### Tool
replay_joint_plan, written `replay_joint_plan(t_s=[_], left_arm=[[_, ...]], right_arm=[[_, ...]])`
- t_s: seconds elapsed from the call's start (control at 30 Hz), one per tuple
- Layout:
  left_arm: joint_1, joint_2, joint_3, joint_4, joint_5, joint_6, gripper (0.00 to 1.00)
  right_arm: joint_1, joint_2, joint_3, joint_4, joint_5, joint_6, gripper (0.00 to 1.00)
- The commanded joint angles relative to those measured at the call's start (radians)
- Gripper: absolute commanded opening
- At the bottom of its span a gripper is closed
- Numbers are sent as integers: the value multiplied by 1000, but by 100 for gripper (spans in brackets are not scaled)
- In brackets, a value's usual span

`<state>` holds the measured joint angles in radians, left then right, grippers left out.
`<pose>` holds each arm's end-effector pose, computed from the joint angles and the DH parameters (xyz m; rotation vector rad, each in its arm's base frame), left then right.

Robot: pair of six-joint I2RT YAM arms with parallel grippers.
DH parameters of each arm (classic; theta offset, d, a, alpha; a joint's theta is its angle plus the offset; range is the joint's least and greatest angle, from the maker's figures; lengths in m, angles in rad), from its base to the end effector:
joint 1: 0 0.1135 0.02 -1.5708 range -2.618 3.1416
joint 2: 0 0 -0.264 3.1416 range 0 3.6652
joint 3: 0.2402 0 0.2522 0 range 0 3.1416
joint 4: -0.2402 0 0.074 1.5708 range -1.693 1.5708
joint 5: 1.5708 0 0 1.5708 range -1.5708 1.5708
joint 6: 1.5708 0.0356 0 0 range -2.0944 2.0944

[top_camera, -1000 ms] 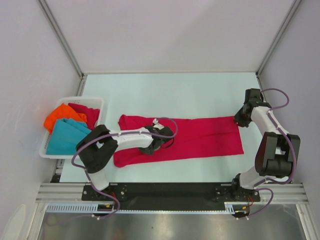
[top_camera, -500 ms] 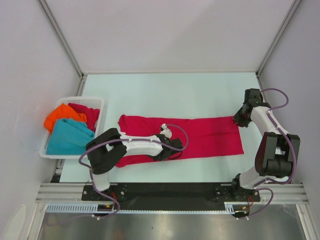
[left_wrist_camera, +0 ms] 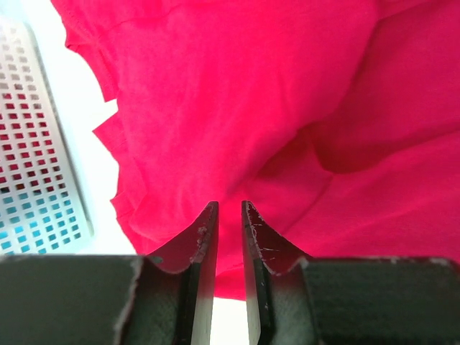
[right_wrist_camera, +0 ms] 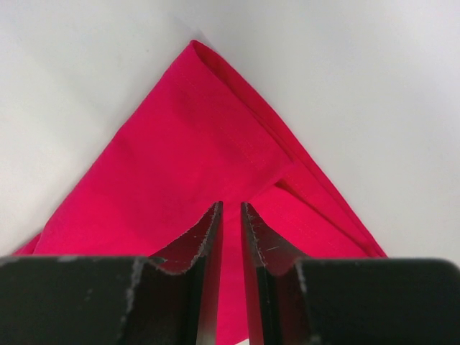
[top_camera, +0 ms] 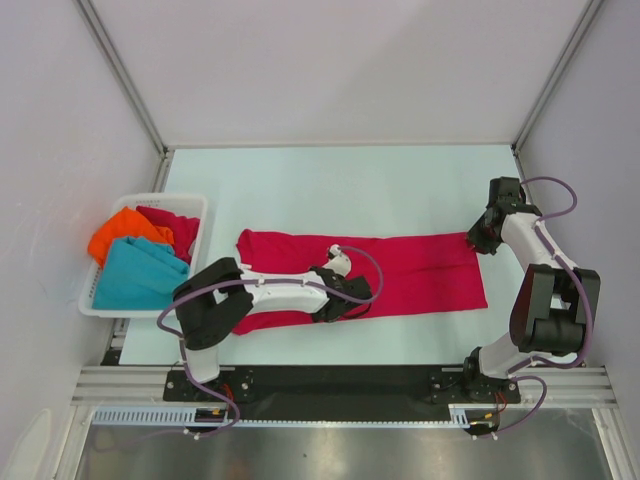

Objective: Fold and stack the t-shirts
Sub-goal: Fold the other side of the tshirt into a rectangle

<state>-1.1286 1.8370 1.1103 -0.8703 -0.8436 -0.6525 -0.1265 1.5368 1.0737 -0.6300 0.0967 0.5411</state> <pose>0.1566 -0.2686 0.1527 0.5818 2.3375 0.7044 0.3044 -0.0422 0.2244 0.8994 2.4980 0.0073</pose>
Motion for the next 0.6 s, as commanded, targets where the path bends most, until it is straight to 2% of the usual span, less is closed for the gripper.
replay_joint_plan(t_s=[0.0, 0.57], left_arm=[[-23, 2, 37, 51, -12, 17, 24], [-33, 56, 19, 76, -31, 13, 24]], right_arm=[[-9, -44, 5, 4, 11, -18, 21], [-18, -60, 2, 0, 14, -26, 21]])
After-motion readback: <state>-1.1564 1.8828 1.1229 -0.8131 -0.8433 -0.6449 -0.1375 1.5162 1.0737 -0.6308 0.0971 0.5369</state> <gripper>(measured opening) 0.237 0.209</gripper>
